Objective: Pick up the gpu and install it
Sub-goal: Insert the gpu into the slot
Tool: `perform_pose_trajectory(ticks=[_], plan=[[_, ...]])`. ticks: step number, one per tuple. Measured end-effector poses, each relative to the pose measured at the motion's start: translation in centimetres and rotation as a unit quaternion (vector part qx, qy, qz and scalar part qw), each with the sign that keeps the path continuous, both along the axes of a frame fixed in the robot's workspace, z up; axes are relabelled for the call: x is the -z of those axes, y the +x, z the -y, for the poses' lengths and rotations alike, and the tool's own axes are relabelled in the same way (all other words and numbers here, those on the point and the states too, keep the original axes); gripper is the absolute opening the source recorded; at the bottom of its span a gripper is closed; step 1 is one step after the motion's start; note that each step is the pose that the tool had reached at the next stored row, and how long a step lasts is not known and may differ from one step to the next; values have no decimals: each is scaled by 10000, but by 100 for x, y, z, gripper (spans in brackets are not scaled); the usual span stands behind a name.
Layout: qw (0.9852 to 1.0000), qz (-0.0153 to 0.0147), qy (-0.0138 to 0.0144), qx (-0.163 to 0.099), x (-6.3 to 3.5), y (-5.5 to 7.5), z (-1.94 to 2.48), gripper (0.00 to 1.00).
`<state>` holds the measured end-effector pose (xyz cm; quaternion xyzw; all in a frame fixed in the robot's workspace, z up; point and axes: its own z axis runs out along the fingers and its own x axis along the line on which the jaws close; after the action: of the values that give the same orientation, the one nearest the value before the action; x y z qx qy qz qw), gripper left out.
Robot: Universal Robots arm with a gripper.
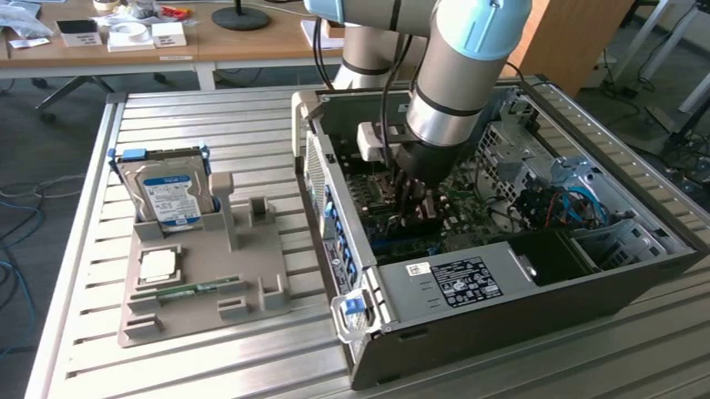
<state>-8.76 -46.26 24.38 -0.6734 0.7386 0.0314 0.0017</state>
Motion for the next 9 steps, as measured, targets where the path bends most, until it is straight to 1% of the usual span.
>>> perform_pose_trajectory(ticks=[1, 3, 5, 6, 9], plan=[[10000, -1, -5, -1, -4, 1, 1, 33], [10000, -3, -9, -4, -7, 3, 3, 45], [10000, -3, -9, -4, -7, 3, 3, 45], [10000, -3, -8, -4, -7, 3, 2, 52], [10000, -3, -9, -4, -7, 3, 3, 52]])
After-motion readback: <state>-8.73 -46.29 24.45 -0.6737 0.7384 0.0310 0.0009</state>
